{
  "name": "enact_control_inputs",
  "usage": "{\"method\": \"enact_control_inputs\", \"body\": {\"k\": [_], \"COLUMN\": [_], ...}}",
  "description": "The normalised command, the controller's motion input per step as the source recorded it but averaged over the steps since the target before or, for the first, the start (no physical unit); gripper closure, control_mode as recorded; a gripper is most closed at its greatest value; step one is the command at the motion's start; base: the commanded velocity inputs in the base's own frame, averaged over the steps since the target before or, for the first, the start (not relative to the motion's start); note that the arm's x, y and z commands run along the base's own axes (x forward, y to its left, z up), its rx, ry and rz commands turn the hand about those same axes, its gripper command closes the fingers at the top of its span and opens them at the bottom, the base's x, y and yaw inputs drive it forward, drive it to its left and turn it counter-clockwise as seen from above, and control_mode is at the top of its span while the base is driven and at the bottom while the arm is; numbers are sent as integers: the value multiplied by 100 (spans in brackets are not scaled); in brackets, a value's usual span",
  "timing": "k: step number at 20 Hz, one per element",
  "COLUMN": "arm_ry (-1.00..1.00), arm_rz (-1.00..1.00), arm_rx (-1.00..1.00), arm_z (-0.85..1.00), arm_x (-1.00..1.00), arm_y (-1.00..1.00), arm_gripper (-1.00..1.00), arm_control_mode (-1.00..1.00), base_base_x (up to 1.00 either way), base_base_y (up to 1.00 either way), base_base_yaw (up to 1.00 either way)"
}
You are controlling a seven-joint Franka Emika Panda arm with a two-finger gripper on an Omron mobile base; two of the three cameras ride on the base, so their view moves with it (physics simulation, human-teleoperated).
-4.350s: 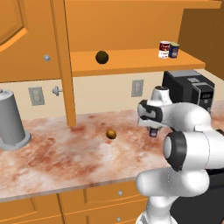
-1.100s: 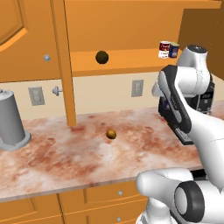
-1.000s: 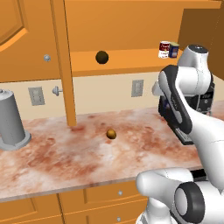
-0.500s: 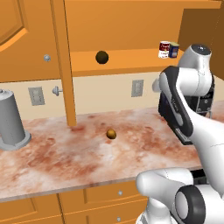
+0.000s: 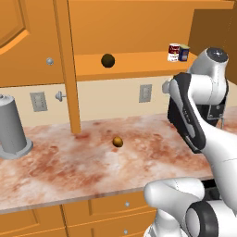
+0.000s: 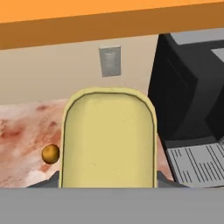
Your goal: Pick the cans from the counter and place them in their designated side in the cabinet.
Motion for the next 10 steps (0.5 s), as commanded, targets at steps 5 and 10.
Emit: {"method": "enact_control_inputs", "body": {"k": [5,10], "arm_ry": [-10,-11], "arm_rz": [0,0], "arm_rx": [-1,-2], "arm_z": [10,15], "arm_x": [14,10], "arm_y": [0,0], "arm_gripper": [100,100], "arm_control_mode": [-100,-100], "base_base_x": [0,0], "base_base_y": [0,0], "base_base_yaw": [0,0]}}
